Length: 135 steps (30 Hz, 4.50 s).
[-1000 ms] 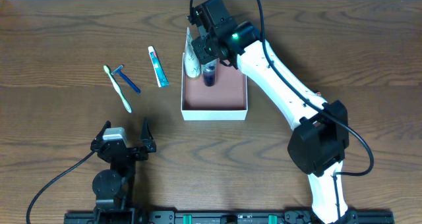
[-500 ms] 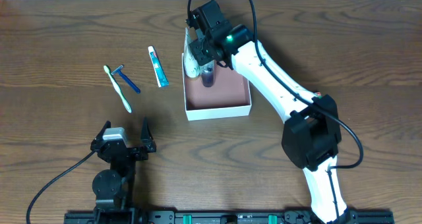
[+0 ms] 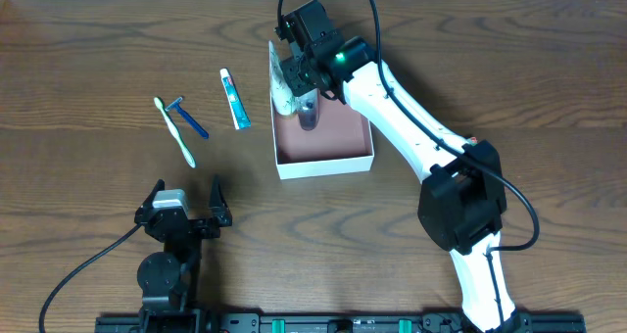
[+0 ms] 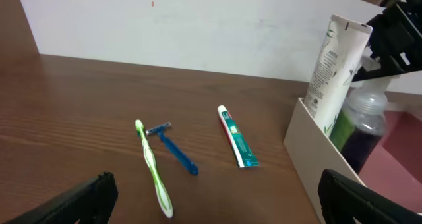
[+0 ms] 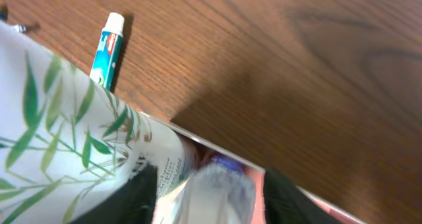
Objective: Pack container
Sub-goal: 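Carry the soap bottle over the box and lower it beside the tube, then open the right gripper and withdraw it from the box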
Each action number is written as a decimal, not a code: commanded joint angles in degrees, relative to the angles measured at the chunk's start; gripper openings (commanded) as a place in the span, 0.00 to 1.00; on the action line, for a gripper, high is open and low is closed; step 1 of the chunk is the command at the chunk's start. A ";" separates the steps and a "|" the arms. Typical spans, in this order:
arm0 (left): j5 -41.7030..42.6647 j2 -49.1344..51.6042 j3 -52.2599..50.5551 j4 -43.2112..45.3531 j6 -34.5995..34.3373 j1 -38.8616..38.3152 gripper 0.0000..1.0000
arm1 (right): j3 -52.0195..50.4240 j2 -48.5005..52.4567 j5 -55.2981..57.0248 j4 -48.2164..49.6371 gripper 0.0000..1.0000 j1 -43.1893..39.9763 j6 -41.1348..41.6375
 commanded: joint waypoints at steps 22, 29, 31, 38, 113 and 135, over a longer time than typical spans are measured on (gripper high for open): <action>-0.50 -0.37 -1.05 -2.14 0.98 0.31 0.98 | 1.84 -14.25 0.83 -3.13 0.75 -0.87 0.46; -0.48 -0.37 -1.05 -2.14 0.98 0.31 0.98 | 1.81 -17.27 2.43 -20.02 0.40 -4.15 7.48; -0.48 -0.37 -1.05 -2.14 0.98 0.31 0.98 | 1.68 -16.65 2.38 -24.48 0.29 -4.79 8.46; -0.48 -0.37 -1.05 -2.14 0.98 0.31 0.98 | -1.22 -13.75 2.03 -29.92 0.25 -4.85 9.92; -0.48 -0.37 -1.05 -2.14 0.98 0.31 0.98 | -27.41 -13.60 3.04 -17.81 0.01 -3.91 14.40; -0.50 -0.37 -1.05 -2.14 0.98 0.31 0.98 | -27.41 -13.60 0.68 -18.91 0.01 0.33 24.37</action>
